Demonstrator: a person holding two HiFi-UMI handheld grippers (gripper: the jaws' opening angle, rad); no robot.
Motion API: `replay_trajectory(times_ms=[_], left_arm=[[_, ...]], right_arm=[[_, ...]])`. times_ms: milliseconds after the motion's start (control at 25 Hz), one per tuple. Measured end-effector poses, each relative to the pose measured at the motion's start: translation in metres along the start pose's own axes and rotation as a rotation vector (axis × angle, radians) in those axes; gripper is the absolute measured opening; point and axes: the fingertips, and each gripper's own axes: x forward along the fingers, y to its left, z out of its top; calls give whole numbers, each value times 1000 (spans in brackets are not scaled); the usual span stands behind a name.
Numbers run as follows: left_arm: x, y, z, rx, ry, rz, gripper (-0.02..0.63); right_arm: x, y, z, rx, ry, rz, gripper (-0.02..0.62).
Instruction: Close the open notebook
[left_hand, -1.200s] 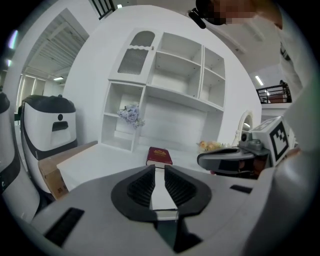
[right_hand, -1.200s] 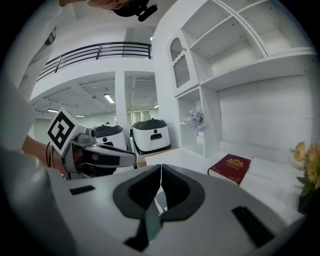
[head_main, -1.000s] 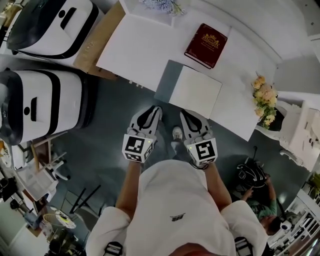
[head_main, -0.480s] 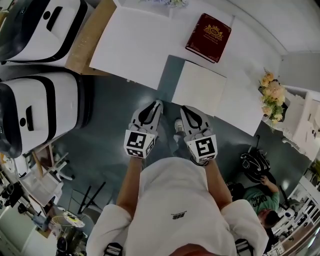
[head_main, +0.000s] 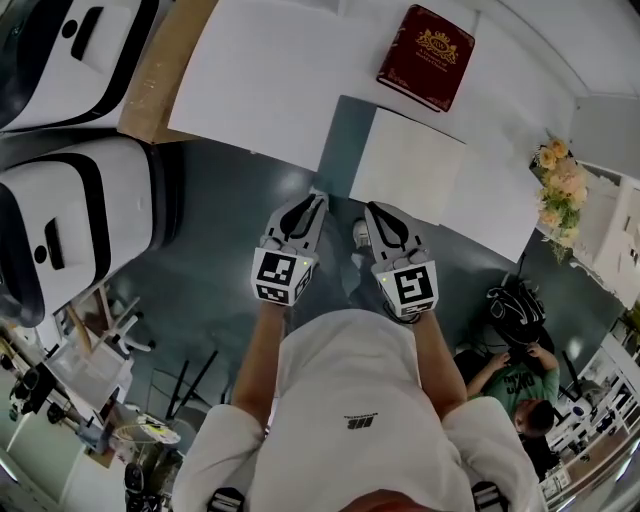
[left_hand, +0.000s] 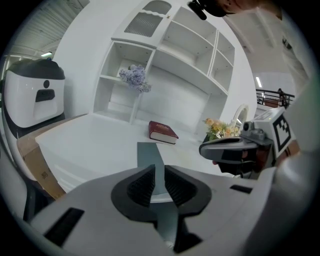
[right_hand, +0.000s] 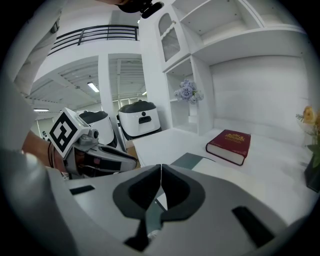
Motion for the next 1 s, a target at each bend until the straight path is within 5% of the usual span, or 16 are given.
replay_trajectory(times_ms=[1000], left_arm=[[41,30,-57,-81,151,-113,0]], right_arm=[[32,11,-34,59,70,-16,-3]])
